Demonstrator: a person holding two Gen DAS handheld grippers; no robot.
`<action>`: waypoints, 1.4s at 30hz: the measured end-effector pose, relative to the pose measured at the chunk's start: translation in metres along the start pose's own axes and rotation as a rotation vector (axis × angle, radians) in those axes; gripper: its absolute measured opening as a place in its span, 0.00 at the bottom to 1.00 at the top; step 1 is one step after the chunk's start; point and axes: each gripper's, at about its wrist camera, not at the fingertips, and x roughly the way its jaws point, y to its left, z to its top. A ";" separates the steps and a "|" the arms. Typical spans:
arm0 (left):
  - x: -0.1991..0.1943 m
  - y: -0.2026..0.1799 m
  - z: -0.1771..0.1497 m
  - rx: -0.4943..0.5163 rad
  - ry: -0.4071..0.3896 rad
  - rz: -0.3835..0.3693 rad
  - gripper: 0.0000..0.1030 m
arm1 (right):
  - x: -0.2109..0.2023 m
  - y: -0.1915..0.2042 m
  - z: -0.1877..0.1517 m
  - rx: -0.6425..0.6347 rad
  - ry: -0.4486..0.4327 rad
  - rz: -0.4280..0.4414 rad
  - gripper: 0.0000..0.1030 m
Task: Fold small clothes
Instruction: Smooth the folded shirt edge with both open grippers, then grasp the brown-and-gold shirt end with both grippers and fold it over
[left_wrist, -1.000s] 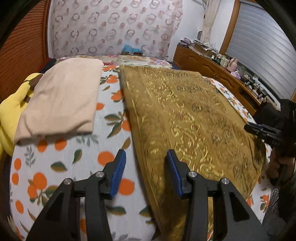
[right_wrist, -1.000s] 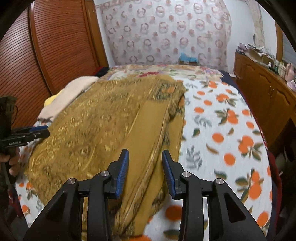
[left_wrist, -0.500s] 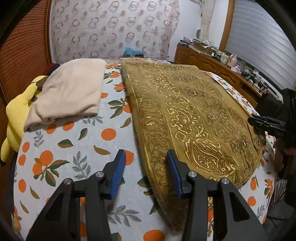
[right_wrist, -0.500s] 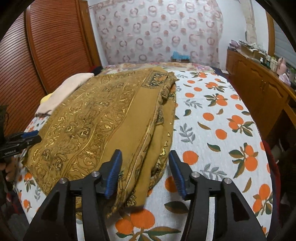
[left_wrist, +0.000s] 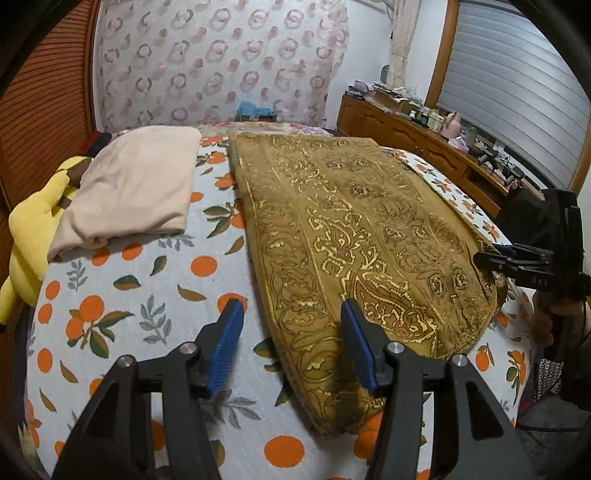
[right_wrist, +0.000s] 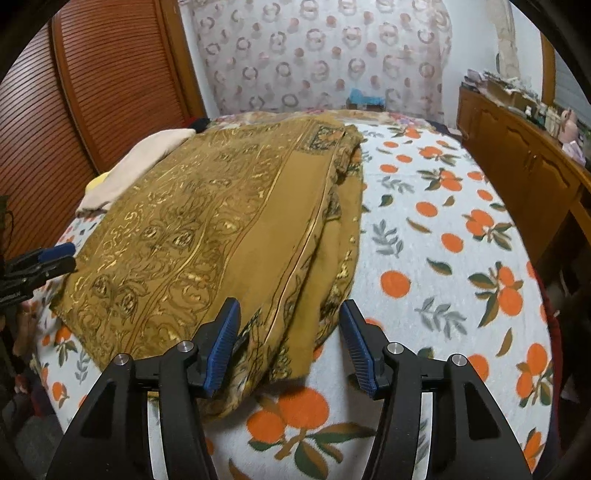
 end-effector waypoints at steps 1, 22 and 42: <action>0.001 0.000 -0.001 -0.004 0.007 0.002 0.52 | 0.000 0.001 -0.001 -0.004 0.000 -0.001 0.56; 0.000 0.001 -0.015 -0.010 0.034 -0.098 0.04 | -0.002 0.007 -0.007 0.002 -0.020 0.079 0.14; -0.021 0.006 0.118 -0.044 -0.207 -0.148 0.01 | -0.040 -0.004 0.091 0.055 -0.212 0.209 0.07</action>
